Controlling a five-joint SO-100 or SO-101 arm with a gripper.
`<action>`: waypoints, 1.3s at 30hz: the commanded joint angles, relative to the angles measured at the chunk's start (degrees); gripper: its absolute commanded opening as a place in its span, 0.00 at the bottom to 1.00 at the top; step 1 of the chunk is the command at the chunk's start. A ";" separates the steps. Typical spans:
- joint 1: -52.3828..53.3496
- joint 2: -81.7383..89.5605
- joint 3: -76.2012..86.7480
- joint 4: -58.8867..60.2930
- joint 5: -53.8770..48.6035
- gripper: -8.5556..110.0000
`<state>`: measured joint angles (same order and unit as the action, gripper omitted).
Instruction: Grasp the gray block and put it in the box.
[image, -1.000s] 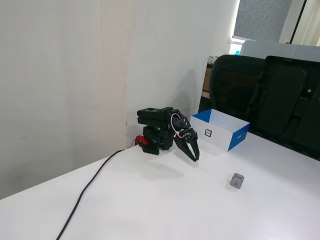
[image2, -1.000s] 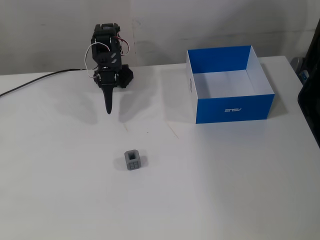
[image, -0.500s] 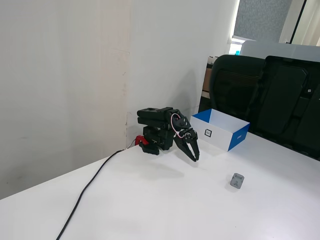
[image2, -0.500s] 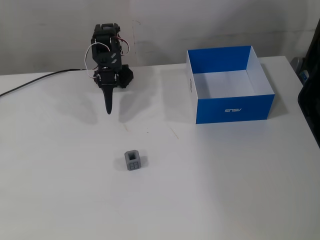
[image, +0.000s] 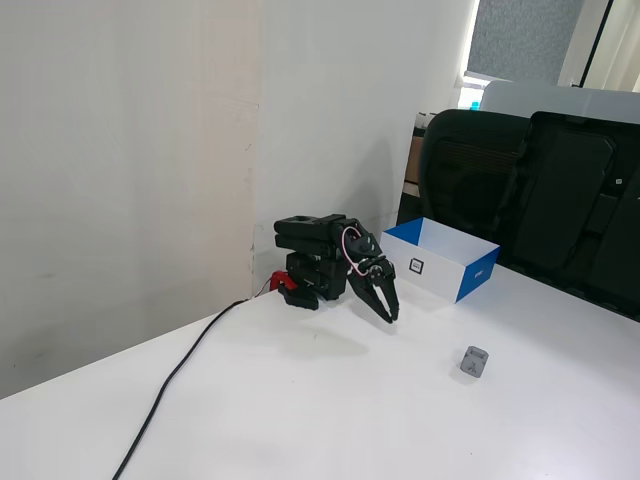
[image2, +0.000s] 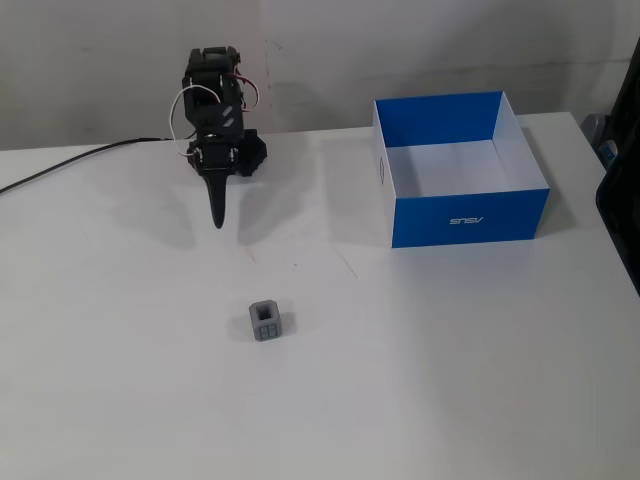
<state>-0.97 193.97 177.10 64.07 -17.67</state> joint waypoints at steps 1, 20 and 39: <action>0.44 0.53 3.08 -1.58 -0.79 0.07; 0.79 0.53 -10.81 12.22 1.85 0.07; 0.62 -2.11 -22.76 18.81 2.81 0.07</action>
<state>0.09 194.06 160.05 82.71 -15.29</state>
